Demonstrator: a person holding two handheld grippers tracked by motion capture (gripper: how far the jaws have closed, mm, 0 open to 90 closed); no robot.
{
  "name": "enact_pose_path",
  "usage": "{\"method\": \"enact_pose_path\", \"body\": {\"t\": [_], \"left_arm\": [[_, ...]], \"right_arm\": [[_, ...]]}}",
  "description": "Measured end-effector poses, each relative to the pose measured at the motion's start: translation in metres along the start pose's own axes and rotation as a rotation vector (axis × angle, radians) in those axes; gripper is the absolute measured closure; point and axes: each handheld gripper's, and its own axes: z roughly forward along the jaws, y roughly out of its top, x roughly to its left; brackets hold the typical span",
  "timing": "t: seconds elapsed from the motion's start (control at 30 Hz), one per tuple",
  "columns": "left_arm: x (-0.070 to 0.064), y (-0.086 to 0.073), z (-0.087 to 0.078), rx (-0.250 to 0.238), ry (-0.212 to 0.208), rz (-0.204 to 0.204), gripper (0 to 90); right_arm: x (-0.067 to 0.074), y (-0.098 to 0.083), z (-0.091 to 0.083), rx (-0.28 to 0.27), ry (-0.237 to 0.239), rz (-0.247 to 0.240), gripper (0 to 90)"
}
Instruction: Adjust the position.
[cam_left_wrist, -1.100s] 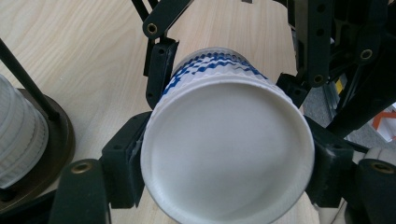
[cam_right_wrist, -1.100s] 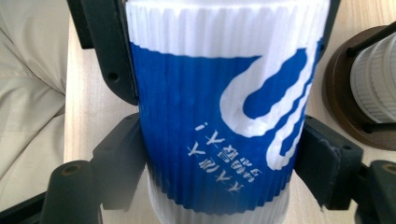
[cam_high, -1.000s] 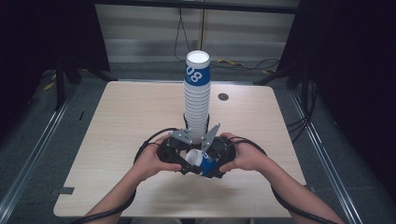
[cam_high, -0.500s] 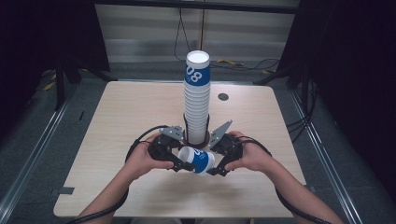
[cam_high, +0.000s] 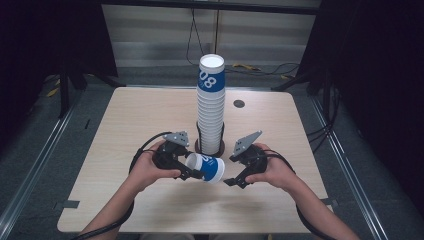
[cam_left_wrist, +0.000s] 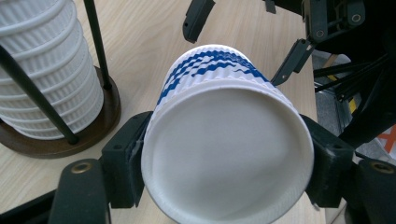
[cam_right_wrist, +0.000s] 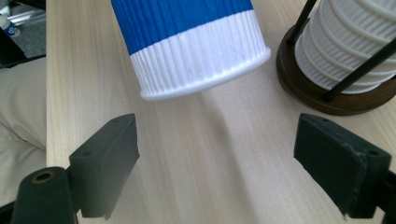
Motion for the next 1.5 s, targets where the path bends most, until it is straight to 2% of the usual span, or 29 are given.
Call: {"method": "enact_pose_path", "body": {"t": [0.3, 0.57, 0.7, 1.03, 1.17, 1.27, 1.5], "left_arm": [[0.001, -0.004, -0.003, -0.003, 0.006, -0.015, 28.7], [0.002, -0.006, -0.003, -0.03, -0.001, -0.024, 28.7], [0.002, -0.005, -0.003, -0.028, -0.005, -0.029, 28.7], [0.0, -0.005, 0.001, -0.03, -0.014, -0.043, 28.7], [0.0, -0.005, 0.002, -0.044, -0.02, -0.046, 28.7], [-0.001, -0.004, 0.003, -0.053, -0.025, -0.05, 28.7], [0.001, -0.002, 0.001, -0.05, -0.004, -0.05, 28.7]], "right_arm": [[-0.001, -0.009, 0.001, -0.062, -0.011, 0.039, 13.2], [0.0, -0.017, 0.006, -0.1, -0.006, 0.073, 13.2], [0.0, -0.019, 0.008, -0.114, -0.002, 0.088, 13.2], [0.001, -0.023, 0.014, -0.14, 0.001, 0.101, 13.2], [0.001, -0.023, 0.015, -0.164, 0.004, 0.108, 13.2], [0.002, -0.024, 0.018, -0.159, 0.002, 0.104, 13.2], [0.004, -0.023, 0.02, -0.163, 0.016, 0.095, 13.2]]}}
